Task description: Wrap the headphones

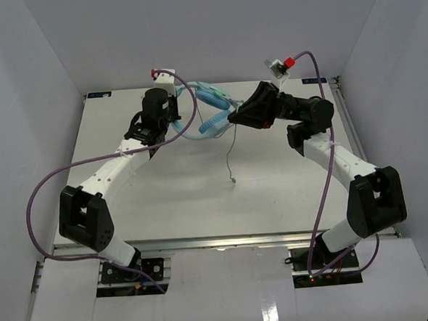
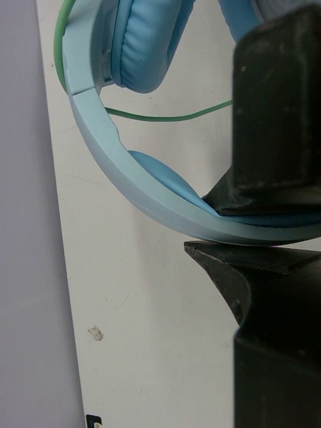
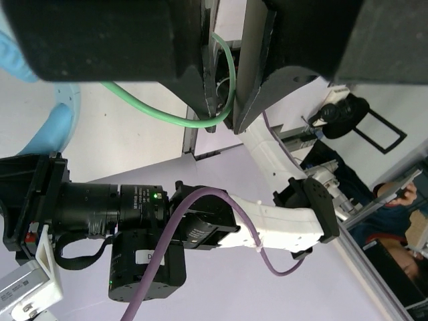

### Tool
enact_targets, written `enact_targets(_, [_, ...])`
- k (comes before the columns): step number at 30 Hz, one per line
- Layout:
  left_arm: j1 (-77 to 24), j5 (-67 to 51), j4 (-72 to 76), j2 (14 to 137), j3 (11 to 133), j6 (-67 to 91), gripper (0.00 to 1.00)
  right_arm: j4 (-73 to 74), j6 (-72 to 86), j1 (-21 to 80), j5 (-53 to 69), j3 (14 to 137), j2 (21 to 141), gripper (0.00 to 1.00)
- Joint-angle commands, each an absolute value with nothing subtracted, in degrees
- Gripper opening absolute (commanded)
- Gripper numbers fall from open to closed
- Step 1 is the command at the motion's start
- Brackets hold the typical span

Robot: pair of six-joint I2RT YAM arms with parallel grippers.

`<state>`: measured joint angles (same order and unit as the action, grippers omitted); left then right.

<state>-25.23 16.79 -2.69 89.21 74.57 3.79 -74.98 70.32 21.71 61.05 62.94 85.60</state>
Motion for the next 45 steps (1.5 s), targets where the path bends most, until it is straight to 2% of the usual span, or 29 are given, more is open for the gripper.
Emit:
enact_targets(1, [-25.41,13.55,0.26,82.91,73.04,-3.40,0.00,-103.49,69.88,21.26,68.16,67.72,85.84,0.22])
enact_targets(9, [-25.49,13.78,-0.62,84.36,72.07,-4.20,0.00,-102.28,73.24,21.87,70.86,71.08,86.36,0.21])
enact_targets(21, [-25.84,3.18,-2.02,86.32,72.61,-11.14,0.00,-92.46,67.06,21.71,82.16,78.04,87.89,0.20])
enact_targets(25, [-25.84,1.03,-2.61,84.85,70.96,-15.01,0.00,-93.39,70.43,19.74,86.81,79.08,89.00,0.19])
enact_targets(28, [-25.84,-1.50,-3.75,83.98,70.29,-17.17,0.00,-104.81,80.80,18.23,89.86,80.57,91.03,0.19])
enact_targets(31, [-25.84,-3.39,-3.98,82.87,69.31,-18.11,0.00,-108.00,86.80,17.08,93.86,83.37,93.41,0.18])
enact_targets(45, [-25.84,-10.55,-6.24,79.64,65.42,-19.18,0.00,-108.02,91.10,10.55,95.34,89.08,97.44,0.18])
